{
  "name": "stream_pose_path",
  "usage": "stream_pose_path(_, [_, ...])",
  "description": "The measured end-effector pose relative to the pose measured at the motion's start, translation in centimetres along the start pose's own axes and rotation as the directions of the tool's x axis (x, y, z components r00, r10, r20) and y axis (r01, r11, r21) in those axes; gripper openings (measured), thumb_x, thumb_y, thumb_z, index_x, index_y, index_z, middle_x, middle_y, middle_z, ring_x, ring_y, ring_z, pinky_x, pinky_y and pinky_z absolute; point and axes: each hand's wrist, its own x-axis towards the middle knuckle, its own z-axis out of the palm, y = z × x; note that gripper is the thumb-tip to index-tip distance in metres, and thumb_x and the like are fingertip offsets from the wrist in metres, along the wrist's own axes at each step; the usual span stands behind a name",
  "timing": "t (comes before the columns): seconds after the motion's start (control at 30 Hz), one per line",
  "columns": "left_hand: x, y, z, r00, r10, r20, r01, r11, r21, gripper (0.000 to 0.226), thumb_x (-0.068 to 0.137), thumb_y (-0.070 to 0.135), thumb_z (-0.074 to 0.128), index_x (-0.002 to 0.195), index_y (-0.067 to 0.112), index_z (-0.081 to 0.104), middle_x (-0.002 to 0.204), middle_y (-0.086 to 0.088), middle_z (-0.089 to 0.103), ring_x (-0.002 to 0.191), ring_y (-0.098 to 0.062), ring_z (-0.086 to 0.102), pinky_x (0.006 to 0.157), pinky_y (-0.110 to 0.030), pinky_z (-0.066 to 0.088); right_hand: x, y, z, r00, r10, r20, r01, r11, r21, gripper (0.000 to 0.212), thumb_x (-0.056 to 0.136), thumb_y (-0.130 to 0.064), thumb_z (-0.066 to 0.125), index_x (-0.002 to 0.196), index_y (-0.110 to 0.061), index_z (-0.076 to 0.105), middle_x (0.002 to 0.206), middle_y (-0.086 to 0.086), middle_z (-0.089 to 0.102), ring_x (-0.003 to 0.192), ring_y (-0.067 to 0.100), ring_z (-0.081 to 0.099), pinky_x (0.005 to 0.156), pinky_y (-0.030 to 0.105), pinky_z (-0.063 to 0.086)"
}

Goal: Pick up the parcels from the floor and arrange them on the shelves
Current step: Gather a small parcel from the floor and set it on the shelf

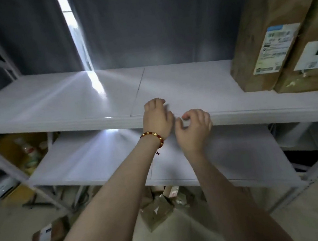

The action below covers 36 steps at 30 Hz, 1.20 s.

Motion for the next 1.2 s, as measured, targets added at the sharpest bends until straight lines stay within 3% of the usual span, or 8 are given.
stream_pose_path(0.17, [-4.6,-7.0,-4.4,1.0,0.006,-0.005,-0.005,0.998,0.058,0.04,0.086,0.009,0.053,0.126,0.001,0.054,0.134,-0.014,0.051,0.126,-0.032,0.04,0.102,-0.033,0.036,-8.2,-5.1,3.7,0.98,0.018,0.197,-0.034,0.996,0.077,0.011,0.071,-0.009,0.068,0.079,-0.012,0.06,0.087,-0.001,0.061,0.089,0.023,0.053,0.075,0.037,0.045])
stream_pose_path(0.3, [-8.1,-13.5,-7.6,0.998,-0.062,-0.025,0.065,0.986,0.155,0.039,0.091,0.012,0.055,0.13,0.006,0.053,0.138,-0.01,0.049,0.13,-0.028,0.04,0.104,-0.033,0.036,-14.6,-8.5,6.7,0.903,0.086,0.42,-0.159,0.977,0.142,0.015,0.074,-0.007,0.068,0.084,-0.015,0.061,0.092,-0.007,0.057,0.09,0.015,0.055,0.079,0.038,0.05])
stream_pose_path(0.43, [-12.5,-19.7,-9.5,0.988,-0.139,-0.064,0.15,0.962,0.228,0.039,0.094,0.017,0.054,0.132,0.007,0.052,0.141,-0.01,0.047,0.134,-0.027,0.036,0.106,-0.036,0.036,-20.9,-10.5,8.9,0.835,0.119,0.537,-0.246,0.954,0.171,0.015,0.075,-0.005,0.067,0.085,-0.015,0.063,0.094,-0.006,0.057,0.089,0.019,0.06,0.076,0.033,0.05])
stream_pose_path(0.6, [-19.2,-28.8,-9.0,0.967,-0.238,-0.092,0.255,0.924,0.285,0.037,0.096,0.021,0.052,0.131,0.011,0.052,0.141,-0.008,0.047,0.133,-0.025,0.035,0.107,-0.034,0.032,-31.0,-10.4,12.7,0.735,0.128,0.666,-0.296,0.944,0.145,0.015,0.075,-0.006,0.066,0.084,-0.017,0.063,0.095,-0.002,0.06,0.086,0.022,0.062,0.073,0.036,0.052])
stream_pose_path(0.73, [-24.3,-35.7,-6.4,0.956,-0.283,-0.075,0.292,0.914,0.281,0.035,0.095,0.021,0.052,0.128,0.01,0.054,0.136,-0.009,0.049,0.13,-0.024,0.036,0.107,-0.032,0.031,-38.7,-9.0,15.7,0.672,0.109,0.732,-0.291,0.949,0.125,0.015,0.077,-0.006,0.068,0.083,-0.018,0.063,0.092,-0.007,0.057,0.086,0.021,0.062,0.078,0.033,0.051])
stream_pose_path(0.9, [-29.5,-45.0,-0.9,0.938,-0.34,-0.072,0.345,0.886,0.309,0.034,0.094,0.022,0.052,0.126,0.01,0.057,0.135,-0.01,0.051,0.129,-0.026,0.039,0.107,-0.037,0.032,-48.3,-5.6,20.8,0.632,0.074,0.772,-0.291,0.945,0.148,0.029,0.075,-0.006,0.065,0.078,-0.032,0.053,0.091,-0.011,0.051,0.091,0.023,0.06,0.082,0.045,0.053])
stream_pose_path(1.03, [-33.3,-52.9,5.2,0.912,-0.403,-0.069,0.401,0.849,0.343,0.033,0.095,0.024,0.05,0.123,0.01,0.056,0.133,-0.01,0.051,0.127,-0.026,0.04,0.107,-0.041,0.036,-56.0,-1.7,25.2,0.542,0.084,0.836,-0.305,0.947,0.102,0.017,0.081,-0.009,0.064,0.084,-0.025,0.058,0.101,-0.005,0.054,0.093,0.022,0.059,0.084,0.039,0.049])
stream_pose_path(1.2, [-37.6,-62.0,14.4,0.877,-0.476,-0.062,0.461,0.797,0.391,0.039,0.096,0.028,0.049,0.132,0.013,0.051,0.138,-0.01,0.047,0.129,-0.027,0.039,0.107,-0.041,0.034,-65.2,5.3,30.9,0.48,0.073,0.874,-0.29,0.954,0.079,0.016,0.082,-0.01,0.067,0.096,-0.017,0.064,0.112,0.003,0.059,0.102,0.024,0.059,0.078,0.026,0.04])
